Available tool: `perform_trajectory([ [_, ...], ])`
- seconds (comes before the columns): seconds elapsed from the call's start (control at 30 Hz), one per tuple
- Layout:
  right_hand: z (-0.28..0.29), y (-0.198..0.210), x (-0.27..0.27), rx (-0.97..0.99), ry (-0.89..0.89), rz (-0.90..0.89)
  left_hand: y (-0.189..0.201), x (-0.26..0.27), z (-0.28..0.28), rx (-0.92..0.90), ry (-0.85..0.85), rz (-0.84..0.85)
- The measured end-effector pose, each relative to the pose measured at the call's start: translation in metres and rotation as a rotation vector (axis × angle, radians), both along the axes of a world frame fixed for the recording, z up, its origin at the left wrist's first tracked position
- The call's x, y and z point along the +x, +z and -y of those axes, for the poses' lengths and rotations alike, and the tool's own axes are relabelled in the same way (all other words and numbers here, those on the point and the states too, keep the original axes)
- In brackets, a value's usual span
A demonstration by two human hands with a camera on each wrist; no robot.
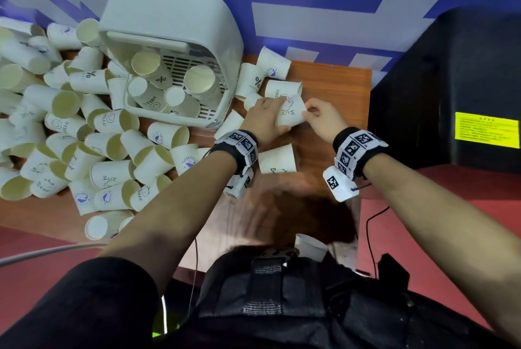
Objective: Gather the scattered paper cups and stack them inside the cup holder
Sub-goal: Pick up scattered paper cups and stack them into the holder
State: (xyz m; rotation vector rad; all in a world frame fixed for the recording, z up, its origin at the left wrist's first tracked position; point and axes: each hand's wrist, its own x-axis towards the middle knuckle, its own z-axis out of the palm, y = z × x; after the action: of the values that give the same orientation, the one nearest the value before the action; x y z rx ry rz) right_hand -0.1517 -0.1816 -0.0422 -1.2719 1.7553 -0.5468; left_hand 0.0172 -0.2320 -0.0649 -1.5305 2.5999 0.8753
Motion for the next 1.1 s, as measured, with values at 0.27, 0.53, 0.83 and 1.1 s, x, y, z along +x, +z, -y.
perform_trajectory([
  [0.27, -0.003, 0.025, 0.024, -0.095, 0.002, -0.005, 0.03, 0.03, -0.014, 0.073, 0.095, -0.198],
  [0.53, -0.001, 0.04, 0.082, -0.114, 0.02, 0.056, 0.045, 0.092, -0.022, -0.021, 0.206, -0.255],
  [0.83, 0.019, 0.053, 0.157, -0.134, 0.136, 0.091, 0.055, 0.166, -0.015, -0.185, 0.394, -0.334],
  [1.1, 0.058, 0.05, 0.215, -0.178, 0.202, 0.072, 0.06, 0.229, 0.012, -0.331, 0.449, -0.411],
])
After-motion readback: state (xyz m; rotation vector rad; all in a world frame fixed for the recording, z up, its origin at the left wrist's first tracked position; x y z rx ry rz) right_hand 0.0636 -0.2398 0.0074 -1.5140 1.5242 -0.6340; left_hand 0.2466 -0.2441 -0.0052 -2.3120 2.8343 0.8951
